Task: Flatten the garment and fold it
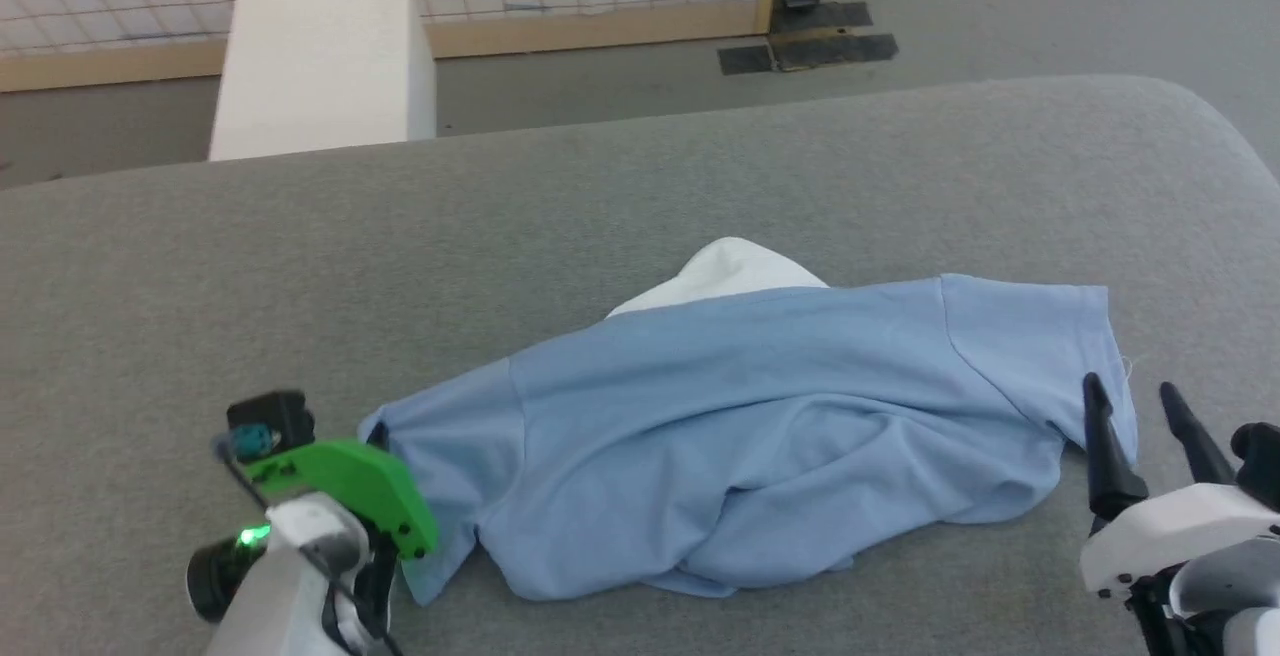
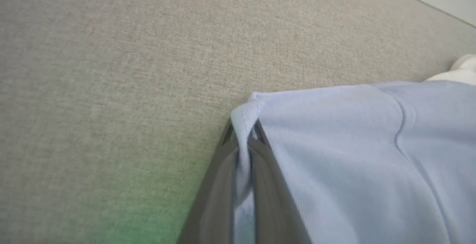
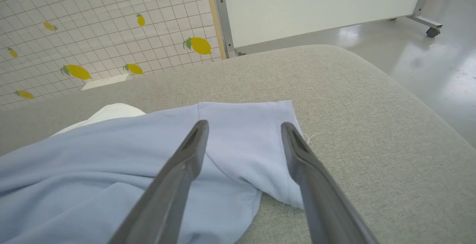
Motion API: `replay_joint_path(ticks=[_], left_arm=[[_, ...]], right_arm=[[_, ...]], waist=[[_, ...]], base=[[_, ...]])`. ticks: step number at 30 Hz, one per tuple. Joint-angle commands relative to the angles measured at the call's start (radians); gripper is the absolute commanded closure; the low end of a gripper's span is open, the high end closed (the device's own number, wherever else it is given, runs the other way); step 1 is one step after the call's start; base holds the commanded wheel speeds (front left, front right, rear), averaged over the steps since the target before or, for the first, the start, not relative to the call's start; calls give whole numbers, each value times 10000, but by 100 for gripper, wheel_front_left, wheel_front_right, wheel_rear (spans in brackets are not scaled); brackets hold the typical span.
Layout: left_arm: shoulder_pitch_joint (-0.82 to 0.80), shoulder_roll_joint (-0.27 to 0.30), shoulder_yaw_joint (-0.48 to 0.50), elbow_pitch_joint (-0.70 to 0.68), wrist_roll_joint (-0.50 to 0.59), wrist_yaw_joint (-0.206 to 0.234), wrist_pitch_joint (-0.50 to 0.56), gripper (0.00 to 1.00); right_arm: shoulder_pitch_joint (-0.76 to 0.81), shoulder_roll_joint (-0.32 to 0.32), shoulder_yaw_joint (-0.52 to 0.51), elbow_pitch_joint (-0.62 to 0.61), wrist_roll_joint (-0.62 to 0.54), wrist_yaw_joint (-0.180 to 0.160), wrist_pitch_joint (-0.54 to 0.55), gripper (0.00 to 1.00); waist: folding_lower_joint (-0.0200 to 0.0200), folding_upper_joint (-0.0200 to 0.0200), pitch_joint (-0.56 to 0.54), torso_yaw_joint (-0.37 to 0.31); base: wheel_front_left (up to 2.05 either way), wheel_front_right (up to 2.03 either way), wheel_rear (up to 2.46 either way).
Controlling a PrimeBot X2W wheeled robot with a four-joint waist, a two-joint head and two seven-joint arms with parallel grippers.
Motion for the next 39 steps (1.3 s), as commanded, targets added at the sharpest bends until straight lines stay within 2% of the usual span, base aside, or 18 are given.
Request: replay_joint_path(ticks=[1,6,9,13,17,23,33,34,35,36,37,39], left_arm=[[404,7,93,-243,-73,69,-154,100],[1328,-37,128,-1195,-228,75,-291,100],[1673,-51,183,-1672,-256,265,-284,100],[1840,-66,149,-2180,-315,311,-181,100],[1731,-130,57,-2603,-349,315,-85,100],[1473,-237,-79,-3009,-368,303,-51,100],[1274,-333,-307,-3294,-429,201,22,100],[1267,-333,-327,-3296,-431,195,34,100],[1262,-336,-350,-3294,-441,183,52,100],[1263,-339,-364,-3290,-448,179,62,100],[1267,-329,-391,-3280,-450,169,89,100],[1295,-313,-406,-3269,-477,161,130,100]], right_arm=[[-197,-3,-144,32,-174,-15,-80,0],[-1079,-153,-722,604,-633,-15,-58,0],[-1918,-415,-1023,1452,-782,-15,113,0],[-3309,-746,-1480,3081,-871,-15,633,0],[-4615,-1087,-1859,4744,-1188,-15,1518,0],[-6105,-1330,-2492,6436,-1955,-15,3133,0],[-7050,-1263,-3571,7171,-3412,-15,5390,0],[-7069,-1223,-3724,7191,-3484,-15,5599,8],[-7068,-1176,-3895,7217,-3610,-15,5907,43],[-7050,-1143,-3997,7236,-3734,-15,6191,67],[-7032,-1094,-4078,7219,-3884,-15,6504,100],[-7015,-979,-4154,7132,-4066,-15,6974,100]], waist=[[0,0,-286,551],[0,0,-319,1074],[0,0,-241,1345],[0,0,72,1676],[0,0,590,2046],[0,0,1332,2514],[0,0,1889,2841],[0,0,1896,2851],[0,0,1897,2855],[0,0,1888,2852],[0,0,1868,2840],[0,0,1804,2781]], base=[[0,0,0],[0,0,0],[0,0,0],[0,0,0],[0,0,0],[0,0,0],[0,0,0],[0,0,0],[0,0,0],[0,0,0],[0,0,0],[0,0,0]])
